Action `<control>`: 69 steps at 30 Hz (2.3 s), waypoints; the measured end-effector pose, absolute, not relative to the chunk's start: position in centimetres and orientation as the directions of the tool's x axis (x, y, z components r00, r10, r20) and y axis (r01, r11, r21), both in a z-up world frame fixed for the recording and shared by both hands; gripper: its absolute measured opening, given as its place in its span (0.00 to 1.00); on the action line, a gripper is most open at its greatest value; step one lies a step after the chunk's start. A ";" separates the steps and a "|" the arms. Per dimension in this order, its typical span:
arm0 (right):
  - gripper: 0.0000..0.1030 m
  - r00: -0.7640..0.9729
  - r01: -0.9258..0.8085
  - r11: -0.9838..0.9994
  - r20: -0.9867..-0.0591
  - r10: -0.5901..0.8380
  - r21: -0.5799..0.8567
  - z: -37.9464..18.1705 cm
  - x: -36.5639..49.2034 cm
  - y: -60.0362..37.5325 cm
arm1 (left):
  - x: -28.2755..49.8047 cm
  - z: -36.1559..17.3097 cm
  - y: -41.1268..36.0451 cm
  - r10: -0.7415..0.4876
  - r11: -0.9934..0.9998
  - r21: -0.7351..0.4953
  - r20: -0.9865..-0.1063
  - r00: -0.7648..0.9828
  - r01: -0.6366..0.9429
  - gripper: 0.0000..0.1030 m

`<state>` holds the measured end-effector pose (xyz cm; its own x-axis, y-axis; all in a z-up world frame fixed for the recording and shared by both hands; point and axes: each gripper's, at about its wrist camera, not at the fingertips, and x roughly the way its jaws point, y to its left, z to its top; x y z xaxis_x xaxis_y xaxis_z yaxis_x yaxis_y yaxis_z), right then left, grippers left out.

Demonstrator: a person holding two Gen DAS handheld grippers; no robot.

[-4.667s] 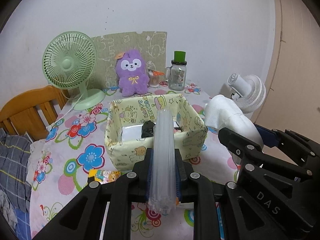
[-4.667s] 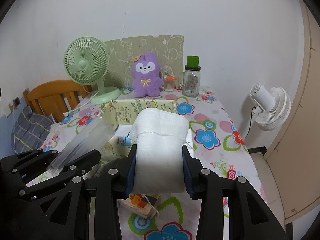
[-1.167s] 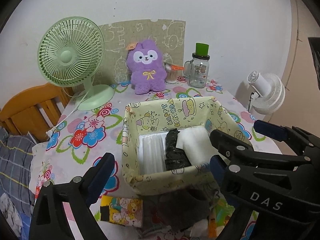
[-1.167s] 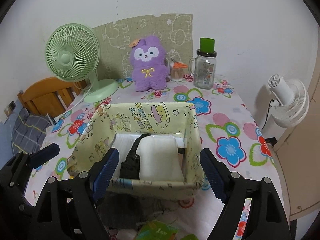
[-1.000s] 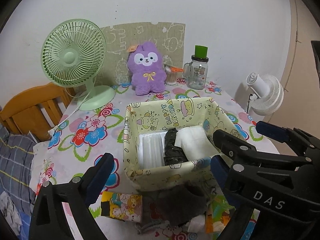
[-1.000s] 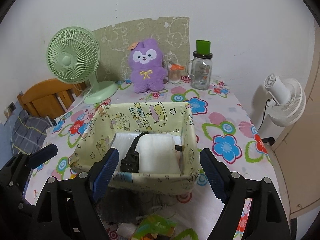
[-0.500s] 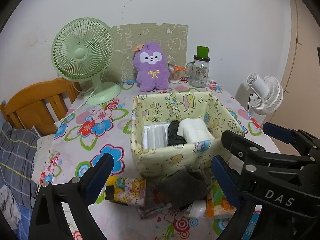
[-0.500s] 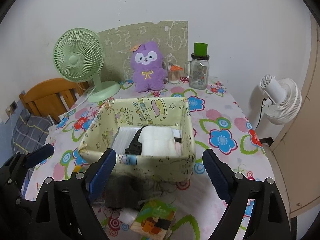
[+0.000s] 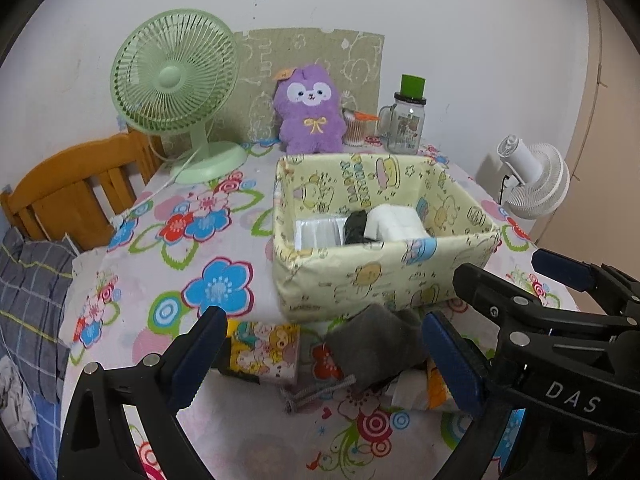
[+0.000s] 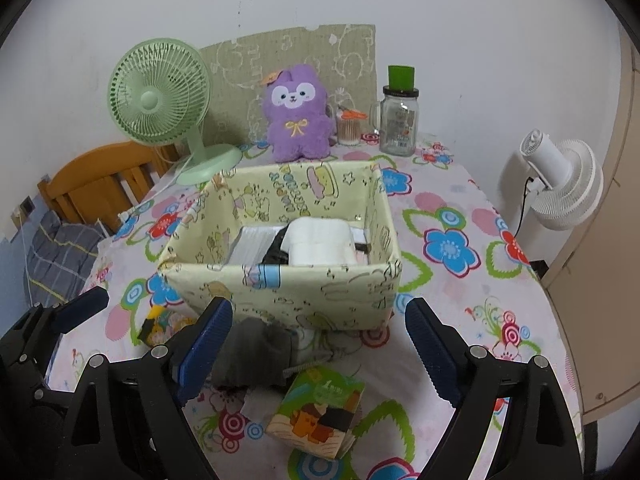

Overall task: Organize soft objects
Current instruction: 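Move both tools back toward the grey pouch and green tissue packet, then grasp the grey drawstring pouch with the left tool while the right tool grasps the green tissue packet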

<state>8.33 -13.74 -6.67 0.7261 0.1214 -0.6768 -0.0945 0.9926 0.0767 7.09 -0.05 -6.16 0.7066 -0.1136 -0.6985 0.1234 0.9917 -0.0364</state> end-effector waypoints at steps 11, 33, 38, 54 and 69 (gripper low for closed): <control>0.87 0.692 -0.093 0.993 -0.712 0.121 0.079 -9.8 7.7 -13.1 | 6.7 -9.2 0.4 -0.110 0.992 -0.040 -0.738 0.666 0.119 0.96; 0.87 0.628 -0.061 0.996 -0.773 0.092 0.069 -13.8 6.7 -13.2 | 5.8 -13.2 0.1 -0.135 0.989 -0.073 -0.791 0.597 0.126 0.96; 0.87 0.609 -0.044 0.996 -0.788 0.090 0.080 -14.8 6.6 -13.6 | 5.8 -14.0 -0.4 -0.130 0.989 -0.063 -0.804 0.581 0.134 0.96; 0.60 0.622 -0.053 0.994 -0.776 0.107 0.095 -15.1 6.4 -14.5 | 6.6 -14.2 -2.3 -0.156 0.983 -0.069 -0.805 0.573 0.170 0.96; 0.60 0.646 0.026 0.995 -0.761 0.057 0.096 -14.3 7.1 -18.2 | 8.7 -13.8 -5.2 -0.159 0.980 -0.056 -0.801 0.578 0.192 0.96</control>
<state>7.06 -18.16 -14.30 0.6461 0.0566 -0.7611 0.0258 0.9951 0.0959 8.68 -5.16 -13.77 0.5778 -0.1585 -0.8007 0.1918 0.9799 -0.0556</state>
